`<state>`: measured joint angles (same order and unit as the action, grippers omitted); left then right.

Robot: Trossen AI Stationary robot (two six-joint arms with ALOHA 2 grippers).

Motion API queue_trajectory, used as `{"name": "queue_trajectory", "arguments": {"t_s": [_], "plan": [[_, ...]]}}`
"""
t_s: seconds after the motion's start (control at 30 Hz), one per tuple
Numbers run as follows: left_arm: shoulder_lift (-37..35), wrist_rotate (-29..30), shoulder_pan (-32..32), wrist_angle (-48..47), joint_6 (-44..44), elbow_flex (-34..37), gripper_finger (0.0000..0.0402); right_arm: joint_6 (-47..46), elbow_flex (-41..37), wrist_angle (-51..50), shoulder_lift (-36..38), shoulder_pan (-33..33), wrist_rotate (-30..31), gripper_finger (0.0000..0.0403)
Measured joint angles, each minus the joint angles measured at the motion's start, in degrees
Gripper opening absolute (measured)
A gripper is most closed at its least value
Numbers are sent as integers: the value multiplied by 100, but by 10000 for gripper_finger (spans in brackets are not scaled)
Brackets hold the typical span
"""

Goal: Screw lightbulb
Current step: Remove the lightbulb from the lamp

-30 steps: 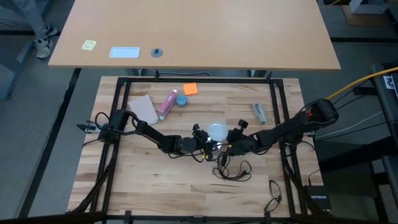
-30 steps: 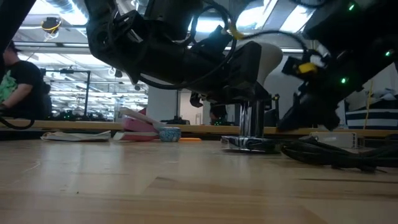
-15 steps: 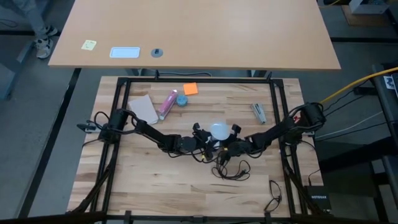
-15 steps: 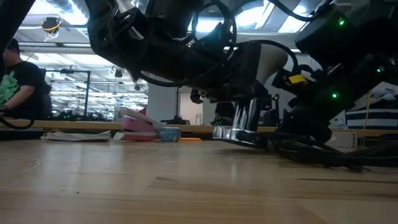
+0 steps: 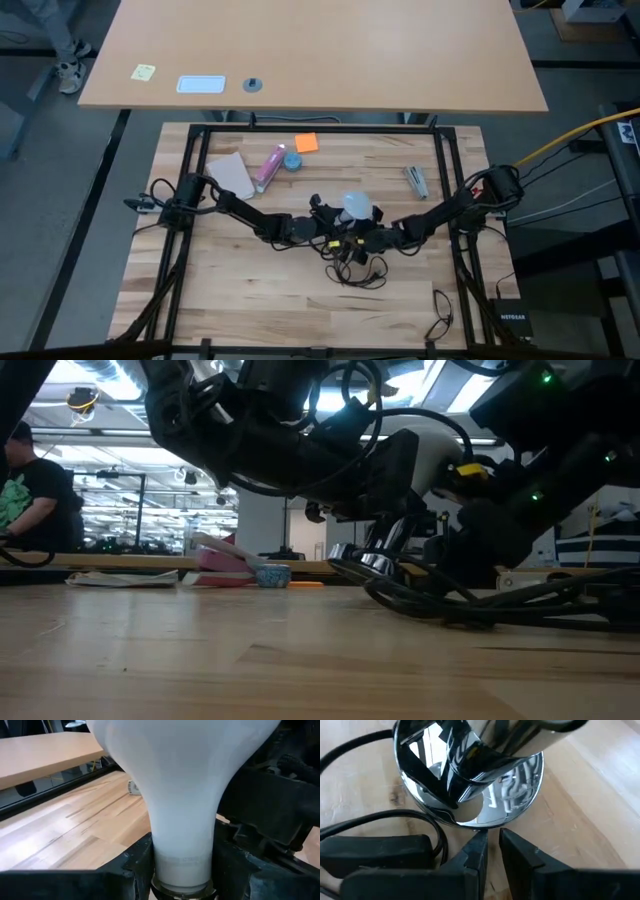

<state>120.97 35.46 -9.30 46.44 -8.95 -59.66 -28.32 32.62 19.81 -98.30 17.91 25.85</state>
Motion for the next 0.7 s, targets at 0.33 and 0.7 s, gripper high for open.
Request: {"name": "queue_trajectory", "arguments": {"t_s": [0.33,0.7], "plan": [[22,-121,-138,197,284,20,153,285,7,239,15,81,-496,60],[-83,-204,-205,262,659,33,153,782,26,171,753,494,-225,60]]}}
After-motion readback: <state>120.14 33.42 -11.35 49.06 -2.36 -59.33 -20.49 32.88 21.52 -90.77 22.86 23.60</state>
